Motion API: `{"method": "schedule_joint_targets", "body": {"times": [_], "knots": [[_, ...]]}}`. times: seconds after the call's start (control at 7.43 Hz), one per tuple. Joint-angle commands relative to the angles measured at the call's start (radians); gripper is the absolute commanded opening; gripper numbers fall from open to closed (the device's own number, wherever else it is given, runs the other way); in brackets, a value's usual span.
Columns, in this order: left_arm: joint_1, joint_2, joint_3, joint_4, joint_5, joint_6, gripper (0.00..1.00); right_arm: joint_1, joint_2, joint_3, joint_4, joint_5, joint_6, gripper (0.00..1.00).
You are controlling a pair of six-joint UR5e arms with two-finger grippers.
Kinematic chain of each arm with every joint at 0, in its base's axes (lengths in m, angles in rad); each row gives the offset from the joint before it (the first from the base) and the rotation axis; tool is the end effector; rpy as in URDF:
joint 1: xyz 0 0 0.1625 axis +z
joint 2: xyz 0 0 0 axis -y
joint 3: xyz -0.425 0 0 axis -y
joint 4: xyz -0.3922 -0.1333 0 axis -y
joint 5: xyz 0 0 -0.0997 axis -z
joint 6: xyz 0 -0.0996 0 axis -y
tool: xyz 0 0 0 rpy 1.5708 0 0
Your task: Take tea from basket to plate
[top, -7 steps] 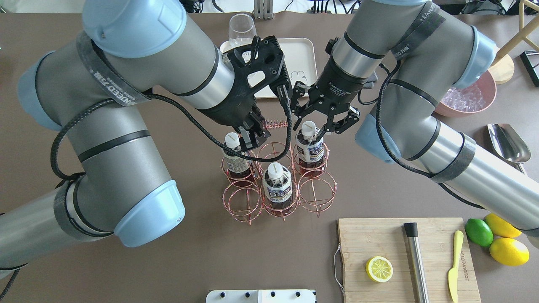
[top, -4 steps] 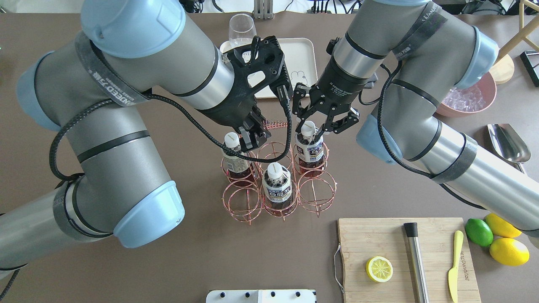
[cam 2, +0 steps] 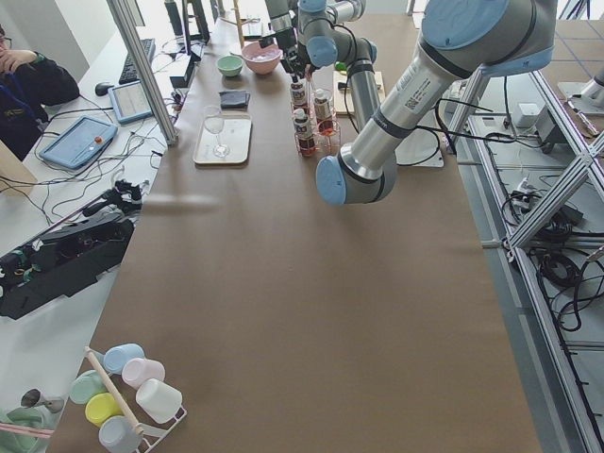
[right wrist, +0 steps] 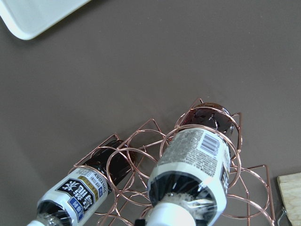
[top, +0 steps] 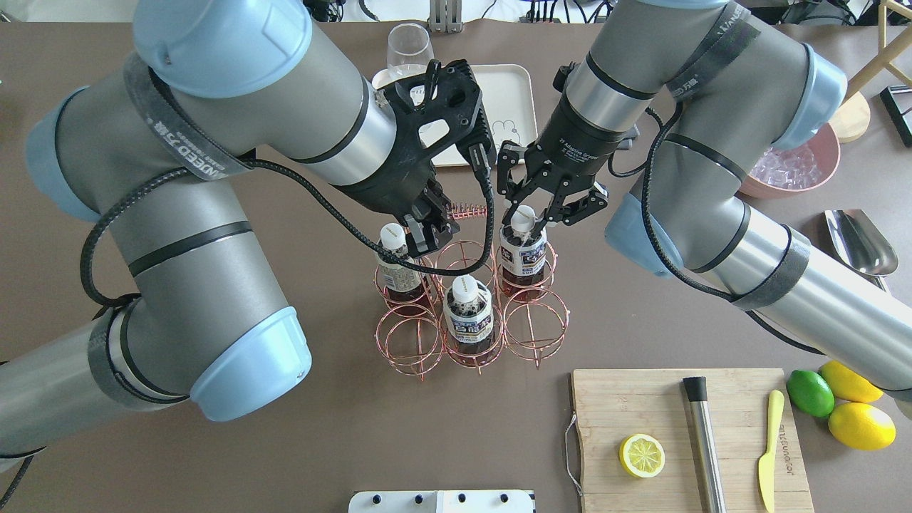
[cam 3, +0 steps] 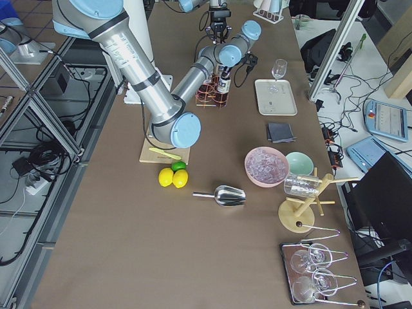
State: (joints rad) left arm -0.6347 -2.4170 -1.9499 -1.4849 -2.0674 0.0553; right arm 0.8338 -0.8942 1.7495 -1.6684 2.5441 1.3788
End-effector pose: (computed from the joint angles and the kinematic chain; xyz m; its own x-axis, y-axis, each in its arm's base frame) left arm 0.4099 -0.4085 0.0212 0.1539 0.9768 -0.1487 -0.3457 0.1942 0.9180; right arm -0.3886 -0.5040 0.1700 0.4859 0.3756 0.7892 0.0591 0.8868 -0.4584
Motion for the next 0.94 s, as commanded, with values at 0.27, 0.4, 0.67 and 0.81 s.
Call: {"method": "schedule_joint_targets", "body": {"times": [0.27, 0.4, 0.67, 0.81], "knots": [[0.000, 0.001, 0.003, -0.002, -0.002, 0.001, 0.00, 0.138, 0.068, 0.082, -0.182, 0.116, 0.003, 0.00], [0.000, 0.002, 0.002, 0.000, -0.003, 0.001, 0.00, 0.165, 0.119, 0.079, -0.257, 0.120, 0.003, 0.00], [-0.006, 0.002, -0.003, 0.000, -0.010, 0.001, 0.00, 0.208, 0.168, 0.041, -0.284, 0.122, -0.006, 0.00], [-0.020, 0.002, -0.020, 0.001, -0.008, 0.001, 0.00, 0.228, 0.229, -0.046, -0.278, 0.122, -0.015, 0.00]]}}
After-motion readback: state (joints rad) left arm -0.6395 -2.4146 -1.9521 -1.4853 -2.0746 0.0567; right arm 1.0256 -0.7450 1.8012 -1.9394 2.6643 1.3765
